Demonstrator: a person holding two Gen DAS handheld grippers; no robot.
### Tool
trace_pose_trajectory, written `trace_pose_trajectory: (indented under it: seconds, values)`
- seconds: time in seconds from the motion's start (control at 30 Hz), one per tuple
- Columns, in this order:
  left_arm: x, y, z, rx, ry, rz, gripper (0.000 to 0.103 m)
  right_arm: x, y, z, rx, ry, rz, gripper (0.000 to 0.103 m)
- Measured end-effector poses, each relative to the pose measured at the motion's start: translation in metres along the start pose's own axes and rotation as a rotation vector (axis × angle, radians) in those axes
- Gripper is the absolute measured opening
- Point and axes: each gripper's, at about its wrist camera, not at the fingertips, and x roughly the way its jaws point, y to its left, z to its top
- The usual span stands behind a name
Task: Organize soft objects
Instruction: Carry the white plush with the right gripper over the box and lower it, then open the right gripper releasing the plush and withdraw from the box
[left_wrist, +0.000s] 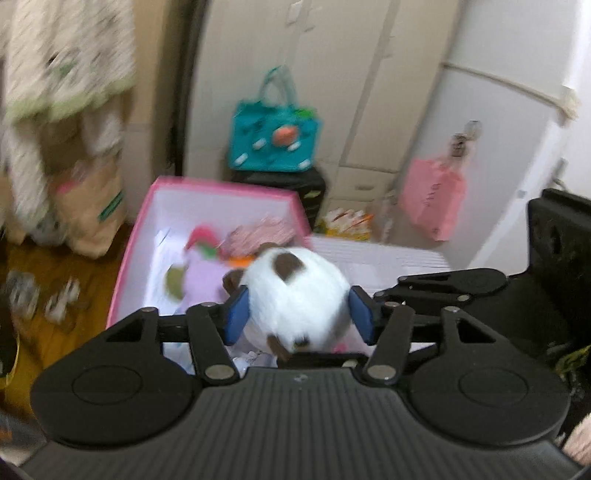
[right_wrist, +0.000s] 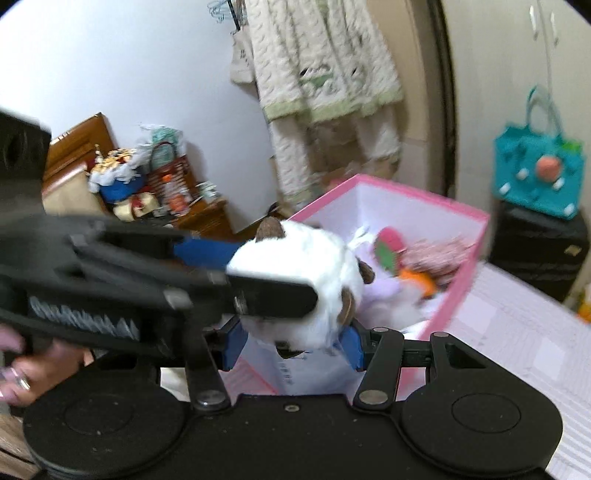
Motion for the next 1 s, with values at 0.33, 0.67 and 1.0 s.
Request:
trace_pose_trajectory:
  seconds: [0.33, 0.67, 1.0]
  values:
    - [0.038, 0.053, -0.006, -0.122, 0.128, 0.051, 0.059, 0.055, -0.003, 0.000, 0.013, 0.106, 0.094, 0.059]
    - [0.048, 0.058, -0.013, -0.109, 0.152, -0.040, 0.059, 0.045, -0.009, -0.007, -0.092, 0.098, 0.006, 0.060]
    - [0.056, 0.043, -0.020, -0.103, 0.148, -0.076, 0.056, 0.013, 0.000, -0.022, -0.136, 0.051, -0.094, 0.060]
